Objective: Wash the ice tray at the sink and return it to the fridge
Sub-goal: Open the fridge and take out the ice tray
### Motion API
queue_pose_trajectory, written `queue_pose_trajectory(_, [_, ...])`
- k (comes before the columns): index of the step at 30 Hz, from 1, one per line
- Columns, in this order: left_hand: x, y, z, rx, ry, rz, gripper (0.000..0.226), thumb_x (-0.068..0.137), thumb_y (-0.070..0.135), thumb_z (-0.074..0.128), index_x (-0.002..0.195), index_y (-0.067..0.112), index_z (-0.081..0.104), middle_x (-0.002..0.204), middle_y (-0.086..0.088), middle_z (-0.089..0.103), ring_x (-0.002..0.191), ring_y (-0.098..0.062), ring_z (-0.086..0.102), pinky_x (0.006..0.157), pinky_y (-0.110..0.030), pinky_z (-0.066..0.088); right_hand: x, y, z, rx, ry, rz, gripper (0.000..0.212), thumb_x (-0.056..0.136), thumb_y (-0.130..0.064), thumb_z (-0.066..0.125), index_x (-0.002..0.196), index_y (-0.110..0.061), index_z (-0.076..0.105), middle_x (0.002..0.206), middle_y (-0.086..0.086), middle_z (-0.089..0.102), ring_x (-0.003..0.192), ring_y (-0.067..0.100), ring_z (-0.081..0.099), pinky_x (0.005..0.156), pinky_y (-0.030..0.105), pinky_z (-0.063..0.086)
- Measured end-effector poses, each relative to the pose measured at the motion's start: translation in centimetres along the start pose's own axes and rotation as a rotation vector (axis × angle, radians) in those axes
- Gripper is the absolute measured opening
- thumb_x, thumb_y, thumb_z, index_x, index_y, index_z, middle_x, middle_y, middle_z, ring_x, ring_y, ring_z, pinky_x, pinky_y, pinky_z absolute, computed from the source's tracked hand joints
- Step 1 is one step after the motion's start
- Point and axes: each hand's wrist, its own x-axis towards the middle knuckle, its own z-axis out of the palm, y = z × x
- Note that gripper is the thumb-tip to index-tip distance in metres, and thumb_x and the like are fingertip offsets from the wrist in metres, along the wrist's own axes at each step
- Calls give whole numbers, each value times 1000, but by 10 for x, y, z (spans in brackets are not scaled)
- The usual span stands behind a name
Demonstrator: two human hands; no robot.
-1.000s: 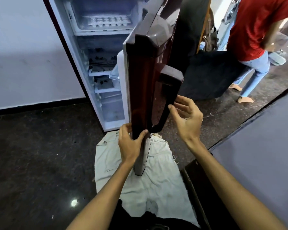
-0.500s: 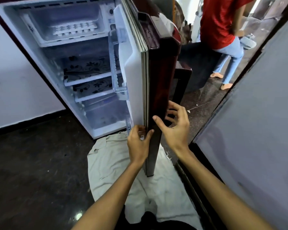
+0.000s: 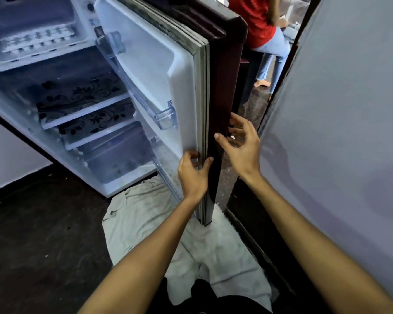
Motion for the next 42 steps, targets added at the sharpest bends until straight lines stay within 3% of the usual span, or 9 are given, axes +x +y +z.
queue_pose_trajectory(3, [6, 8, 12, 7, -39, -8, 27, 80, 25, 74, 96, 9, 58, 95, -4, 63, 77, -13, 60, 60, -6, 41, 12, 7, -11, -30, -2, -5, 58, 79, -20, 76, 131, -13, 51, 116, -7, 52, 99, -1, 57, 75, 9, 48])
queue_pose_trajectory(7, [12, 19, 24, 68, -50, -12, 18, 86, 23, 66, 94, 7, 61, 93, -5, 65, 76, -11, 55, 63, -13, 35, 25, 15, -23, -67, -12, 3, 59, 80, -21, 74, 133, -13, 50, 119, -5, 52, 101, 7, 59, 75, 7, 48])
queue_pose_trajectory(11, [19, 27, 32, 65, -108, -9, 17, 88, 22, 64, 97, 8, 64, 93, -4, 67, 78, -10, 56, 68, -18, 39, 35, 22, -31, -104, -6, 7, 60, 82, -20, 72, 137, -12, 48, 119, -4, 52, 103, 9, 59, 78, 7, 47])
queue_pose_trajectory(19, [27, 32, 35, 10, -165, -2, 14, 89, 19, 64, 98, 8, 65, 88, 1, 65, 78, -9, 60, 72, -21, 49, 44, 32, -36, -127, 31, 49, 59, 85, -24, 68, 139, -18, 45, 123, -4, 51, 111, 14, 58, 93, 35, 52])
queue_pose_trajectory(24, [26, 25, 24, 5, -130, -15, 13, 89, 19, 63, 97, 9, 65, 87, 4, 63, 79, -8, 61, 65, -10, 46, 29, 30, -23, -129, 221, 57, 49, 86, -21, 66, 132, -25, 50, 124, -2, 54, 108, 15, 58, 88, 43, 53])
queue_pose_trajectory(27, [28, 15, 10, 14, -96, -50, 14, 89, 23, 63, 95, 10, 64, 89, 4, 65, 80, -10, 64, 69, -21, 51, 5, 30, -2, -117, 324, 58, 41, 86, -16, 64, 125, -26, 54, 114, -1, 59, 99, 15, 59, 83, 41, 54])
queue_pose_trajectory(33, [28, -26, -37, 78, -24, -130, 17, 88, 22, 64, 96, 7, 65, 94, -4, 68, 83, -13, 63, 72, -25, 51, -51, 52, 54, -131, 66, 157, 34, 88, -15, 59, 122, -20, 56, 110, 1, 63, 97, 15, 62, 82, 41, 53])
queue_pose_trajectory(37, [34, -67, -81, 116, 52, -206, 13, 87, 20, 65, 91, 8, 64, 92, -7, 69, 84, -21, 66, 75, -39, 55, -73, 58, 106, -145, -153, 231, 33, 89, -16, 57, 122, -20, 54, 107, -2, 62, 98, 16, 61, 86, 43, 52])
queue_pose_trajectory(42, [65, -107, -146, 113, 146, -300, 15, 88, 22, 64, 92, 8, 64, 91, -3, 68, 84, -21, 67, 76, -38, 55, -67, 53, 187, -167, -348, 281, 35, 90, -17, 55, 124, -18, 53, 112, 0, 63, 103, 16, 60, 91, 43, 49])
